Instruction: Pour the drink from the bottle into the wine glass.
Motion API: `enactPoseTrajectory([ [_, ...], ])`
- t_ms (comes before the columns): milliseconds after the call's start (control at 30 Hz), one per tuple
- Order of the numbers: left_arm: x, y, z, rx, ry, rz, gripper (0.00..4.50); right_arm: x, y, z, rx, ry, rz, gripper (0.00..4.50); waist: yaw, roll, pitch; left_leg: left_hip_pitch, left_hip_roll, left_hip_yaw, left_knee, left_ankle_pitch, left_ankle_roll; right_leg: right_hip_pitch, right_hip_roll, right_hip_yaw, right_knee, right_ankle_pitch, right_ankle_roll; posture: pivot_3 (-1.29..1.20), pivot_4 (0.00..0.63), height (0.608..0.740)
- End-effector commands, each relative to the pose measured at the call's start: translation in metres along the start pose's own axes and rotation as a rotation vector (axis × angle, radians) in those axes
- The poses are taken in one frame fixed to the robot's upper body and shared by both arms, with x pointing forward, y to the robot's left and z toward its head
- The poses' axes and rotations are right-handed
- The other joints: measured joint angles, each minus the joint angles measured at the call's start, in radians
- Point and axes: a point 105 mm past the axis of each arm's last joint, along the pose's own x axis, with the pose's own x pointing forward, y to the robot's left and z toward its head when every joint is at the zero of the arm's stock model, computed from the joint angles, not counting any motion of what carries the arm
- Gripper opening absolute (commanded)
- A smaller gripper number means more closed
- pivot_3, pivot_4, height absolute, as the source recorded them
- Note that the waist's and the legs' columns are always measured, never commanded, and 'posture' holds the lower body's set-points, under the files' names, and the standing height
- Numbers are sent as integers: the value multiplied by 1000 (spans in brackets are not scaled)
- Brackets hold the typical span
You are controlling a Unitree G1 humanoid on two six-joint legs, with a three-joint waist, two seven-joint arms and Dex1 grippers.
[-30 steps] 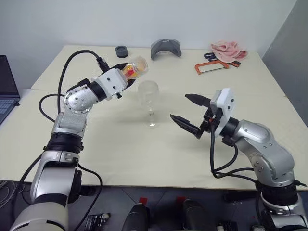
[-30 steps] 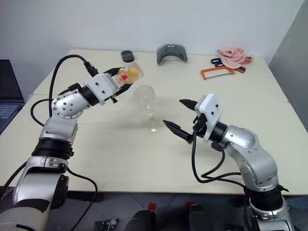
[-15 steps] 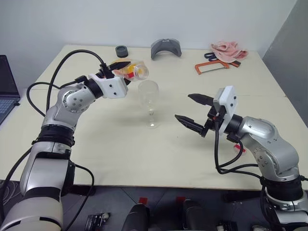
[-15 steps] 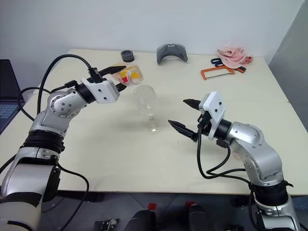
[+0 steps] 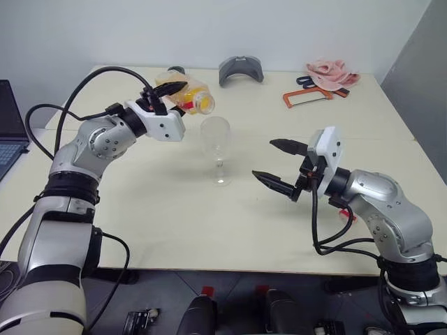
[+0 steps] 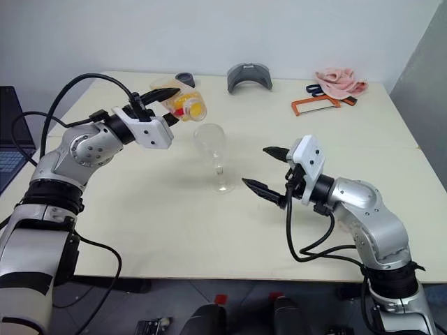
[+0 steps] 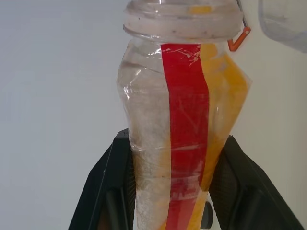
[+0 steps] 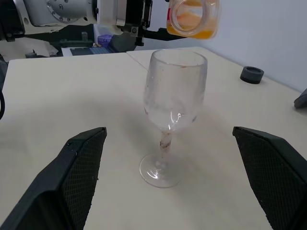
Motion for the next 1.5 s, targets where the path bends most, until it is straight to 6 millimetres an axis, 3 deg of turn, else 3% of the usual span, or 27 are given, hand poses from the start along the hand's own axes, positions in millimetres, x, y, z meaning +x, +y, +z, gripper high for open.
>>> enactPoseTrajectory([
  [33,1,23,3,59,-22,64,1662,2,4,12,-31,-41,24,4500,0,0,0,0,0,0,0,0,0,0,0,0,0,0,0,0,150,740],
  [533,2,29,1,124,-16,82,1662,7,4,23,-43,-120,42,4500,0,0,0,0,0,0,0,0,0,0,0,0,0,0,0,0,150,740],
  [1500,9,35,-2,232,-12,72,1662,16,4,16,-36,-101,27,4500,0,0,0,0,0,1,0,0,0,-1,0,1,1,0,0,0,150,740],
])
